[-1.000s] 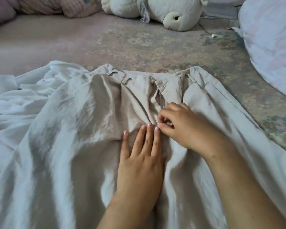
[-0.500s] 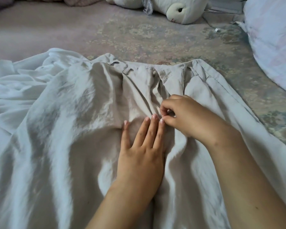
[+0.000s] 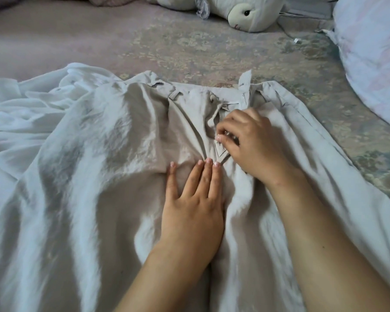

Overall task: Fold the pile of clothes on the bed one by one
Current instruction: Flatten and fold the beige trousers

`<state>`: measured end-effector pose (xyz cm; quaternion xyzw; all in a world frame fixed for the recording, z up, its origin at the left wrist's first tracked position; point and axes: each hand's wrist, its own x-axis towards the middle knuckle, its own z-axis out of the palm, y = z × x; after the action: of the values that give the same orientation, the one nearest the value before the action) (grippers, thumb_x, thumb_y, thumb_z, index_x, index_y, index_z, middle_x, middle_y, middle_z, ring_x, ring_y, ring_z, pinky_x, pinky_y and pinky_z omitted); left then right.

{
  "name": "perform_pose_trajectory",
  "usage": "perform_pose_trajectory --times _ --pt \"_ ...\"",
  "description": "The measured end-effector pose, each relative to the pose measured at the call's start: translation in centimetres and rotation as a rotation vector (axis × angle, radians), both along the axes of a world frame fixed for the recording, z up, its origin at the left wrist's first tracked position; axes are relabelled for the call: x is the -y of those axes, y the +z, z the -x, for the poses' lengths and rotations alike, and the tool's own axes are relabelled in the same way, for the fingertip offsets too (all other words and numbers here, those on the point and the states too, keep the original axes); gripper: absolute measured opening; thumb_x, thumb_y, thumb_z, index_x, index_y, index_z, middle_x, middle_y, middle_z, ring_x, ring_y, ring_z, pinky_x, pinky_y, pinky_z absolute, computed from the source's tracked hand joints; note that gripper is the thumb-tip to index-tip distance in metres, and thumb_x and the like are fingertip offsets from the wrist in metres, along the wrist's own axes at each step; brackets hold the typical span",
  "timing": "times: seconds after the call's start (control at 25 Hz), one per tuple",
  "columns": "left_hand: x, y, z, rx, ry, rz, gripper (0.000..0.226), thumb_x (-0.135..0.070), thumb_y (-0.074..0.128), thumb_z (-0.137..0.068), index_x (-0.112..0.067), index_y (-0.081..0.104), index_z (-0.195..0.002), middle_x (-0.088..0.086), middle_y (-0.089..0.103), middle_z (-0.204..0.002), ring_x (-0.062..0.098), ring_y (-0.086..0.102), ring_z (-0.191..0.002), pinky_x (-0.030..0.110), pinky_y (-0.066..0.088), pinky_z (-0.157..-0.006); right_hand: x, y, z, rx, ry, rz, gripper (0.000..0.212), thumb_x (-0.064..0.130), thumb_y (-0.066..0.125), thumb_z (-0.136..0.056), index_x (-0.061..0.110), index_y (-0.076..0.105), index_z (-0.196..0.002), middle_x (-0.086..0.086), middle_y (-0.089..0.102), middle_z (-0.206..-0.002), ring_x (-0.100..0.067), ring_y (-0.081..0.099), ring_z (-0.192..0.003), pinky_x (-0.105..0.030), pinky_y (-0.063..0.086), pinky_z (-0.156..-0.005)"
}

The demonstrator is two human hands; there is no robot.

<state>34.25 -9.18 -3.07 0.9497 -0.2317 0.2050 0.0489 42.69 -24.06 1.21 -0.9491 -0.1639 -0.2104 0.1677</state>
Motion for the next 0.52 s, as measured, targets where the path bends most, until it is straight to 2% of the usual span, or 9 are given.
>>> perform_pose_trajectory --times 0.12,0.16,0.24,0.28,0.32,0.4,0.52 --pt "0.0 2.7 -2.0 -0.046 0.016 0.057 0.051 -0.033 0.036 -0.084 -0.007 0.064 -0.119 0.008 0.066 -0.119 0.026 0.064 -0.107 0.052 0.046 -0.09 0.5 -0.3 -0.5 -0.084 -0.009 -0.145 0.006 0.02 0.067 -0.082 0.016 0.07 -0.084 0.002 0.065 -0.088 -0.024 0.052 -0.091 -0.038 0.045 -0.079" --pt "0.3 3.7 -3.6 -0.06 0.045 0.081 0.054 -0.036 0.035 -0.083 -0.009 0.063 -0.119 0.01 0.065 -0.118 0.028 0.064 -0.106 0.051 0.047 -0.087 0.7 -0.3 -0.5 -0.118 -0.002 -0.213 0.008 0.019 0.069 -0.081 0.014 0.071 -0.085 0.0 0.065 -0.087 -0.023 0.052 -0.091 -0.033 0.042 -0.081" --pt "1.3 4.6 -6.6 -0.126 0.12 0.065 0.071 -0.045 0.023 -0.081 -0.007 0.049 -0.135 0.015 0.053 -0.135 0.03 0.052 -0.123 0.054 0.038 -0.1 1.0 -0.2 -0.7 -0.166 -0.001 -0.32 0.012 0.015 0.068 -0.08 0.006 0.073 -0.087 -0.006 0.065 -0.086 -0.024 0.053 -0.091 -0.022 0.037 -0.078" --pt "2.0 4.1 -7.3 -0.141 0.131 0.048 0.076 -0.047 0.02 -0.081 -0.004 0.043 -0.139 0.017 0.047 -0.141 0.031 0.046 -0.129 0.055 0.031 -0.105 1.2 -0.2 -0.8 -0.184 -0.008 -0.344 0.011 0.012 0.069 -0.08 0.006 0.073 -0.088 -0.007 0.065 -0.085 -0.024 0.053 -0.091 -0.02 0.036 -0.078" --pt "2.6 3.0 -7.5 -0.144 0.125 0.051 0.075 -0.047 0.022 -0.083 0.0 0.044 -0.138 0.019 0.046 -0.141 0.033 0.047 -0.129 0.055 0.028 -0.107 1.2 -0.3 -0.8 -0.199 -0.008 -0.343 0.009 0.011 0.069 -0.08 0.008 0.073 -0.088 -0.006 0.065 -0.085 -0.024 0.053 -0.091 -0.02 0.036 -0.079" --pt "3.2 0.7 -7.4 -0.109 0.105 0.06 0.068 -0.043 0.031 -0.088 0.006 0.052 -0.13 0.024 0.05 -0.135 0.036 0.052 -0.123 0.053 0.025 -0.105 1.1 -1.0 -0.7 -0.154 0.02 -0.291 0.008 0.02 0.067 -0.08 0.016 0.072 -0.085 0.0 0.064 -0.085 -0.023 0.054 -0.09 -0.027 0.041 -0.082" --pt "3.3 -0.5 -7.5 -0.069 0.136 0.081 0.071 -0.045 0.03 -0.088 0.008 0.051 -0.129 0.027 0.049 -0.135 0.036 0.051 -0.124 0.052 0.021 -0.104 0.8 -1.2 -1.3 -0.01 -0.036 -0.14 0.012 0.033 0.058 -0.078 0.024 0.066 -0.082 0.011 0.062 -0.089 -0.02 0.051 -0.095 -0.044 0.046 -0.081"
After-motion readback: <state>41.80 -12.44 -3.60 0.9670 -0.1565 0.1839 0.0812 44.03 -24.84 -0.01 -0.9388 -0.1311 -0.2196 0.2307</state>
